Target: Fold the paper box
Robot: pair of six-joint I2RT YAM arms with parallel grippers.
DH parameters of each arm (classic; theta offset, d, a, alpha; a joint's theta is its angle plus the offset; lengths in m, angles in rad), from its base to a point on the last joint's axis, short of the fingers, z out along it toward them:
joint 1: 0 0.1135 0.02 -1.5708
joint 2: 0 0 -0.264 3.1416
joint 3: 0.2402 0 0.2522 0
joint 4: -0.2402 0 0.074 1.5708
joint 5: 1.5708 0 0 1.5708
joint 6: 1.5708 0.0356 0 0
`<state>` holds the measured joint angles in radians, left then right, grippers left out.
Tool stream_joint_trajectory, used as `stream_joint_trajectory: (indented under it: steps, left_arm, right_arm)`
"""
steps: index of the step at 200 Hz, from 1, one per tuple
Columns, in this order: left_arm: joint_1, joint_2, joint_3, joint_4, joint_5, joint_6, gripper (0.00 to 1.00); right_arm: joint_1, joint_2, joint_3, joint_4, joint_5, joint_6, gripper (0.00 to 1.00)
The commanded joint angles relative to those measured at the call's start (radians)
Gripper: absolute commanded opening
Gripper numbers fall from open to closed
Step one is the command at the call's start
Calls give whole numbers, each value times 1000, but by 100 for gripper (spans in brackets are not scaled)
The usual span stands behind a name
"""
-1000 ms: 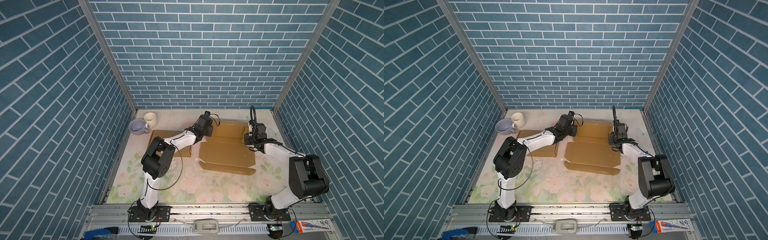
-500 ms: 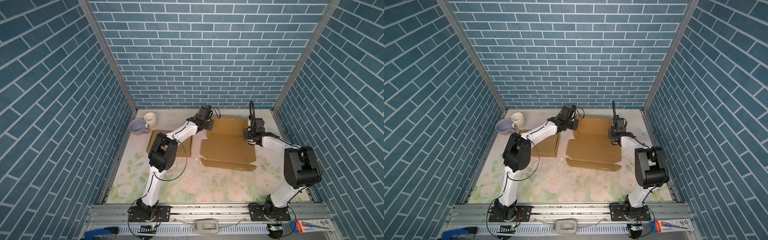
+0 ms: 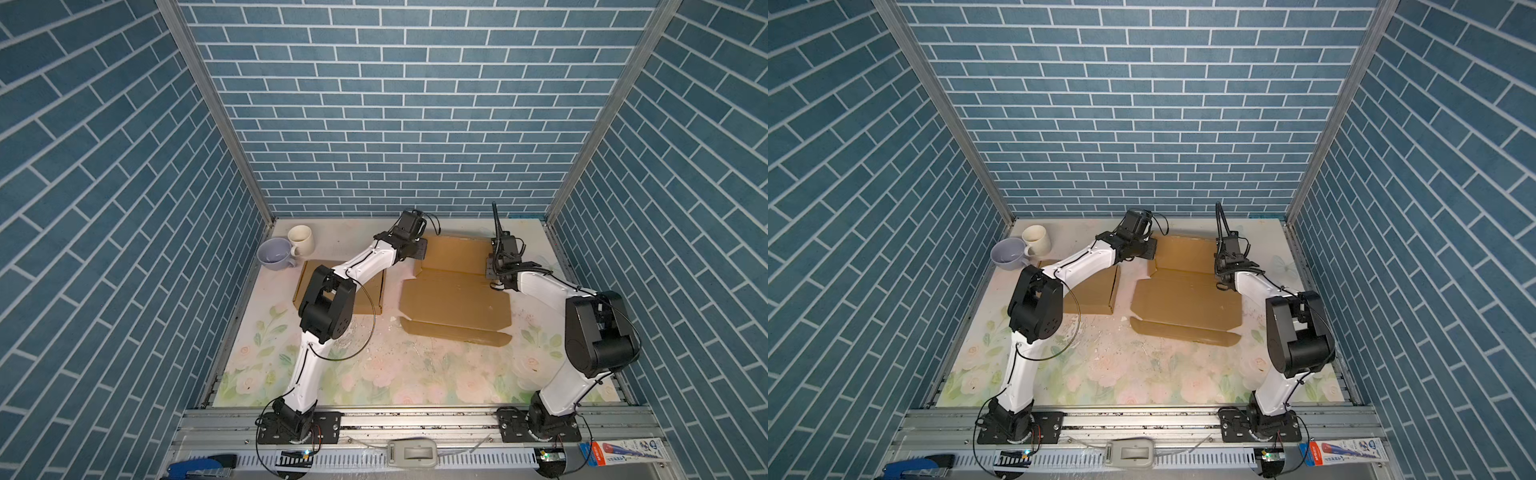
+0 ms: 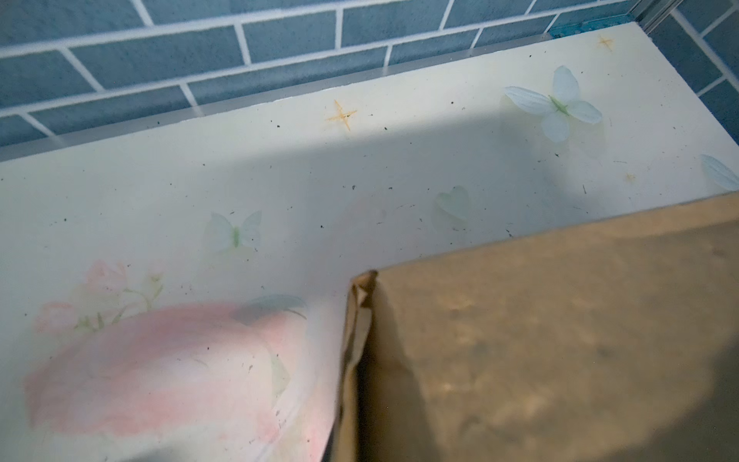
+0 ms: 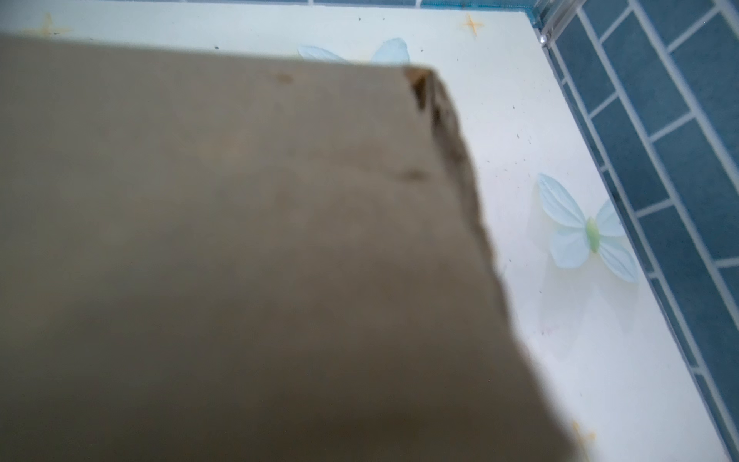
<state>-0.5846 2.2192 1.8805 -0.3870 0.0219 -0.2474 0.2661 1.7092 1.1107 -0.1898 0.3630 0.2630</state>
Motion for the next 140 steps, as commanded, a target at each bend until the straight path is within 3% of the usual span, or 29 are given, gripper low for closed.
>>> stream_joint_trajectory:
  steps: [1,29,60,80,140]
  left_arm:
    - [-12,-14,27,-320,-20,-49,0]
    - [-12,38,267,-685,-23,-49,0]
    - [-26,130,441,-1013,29,-10,1]
    - [-31,118,383,-1038,47,-6,3]
    - [-43,144,281,-1007,164,-8,12]
  right_arm:
    - [-1,-55,136,-332,21,129,0]
    - [2,-22,368,-793,-146,165,0]
    - [2,36,478,-1086,-262,119,0]
    - [11,96,525,-1181,-278,100,0]
    - [27,363,705,-1240,-226,32,0]
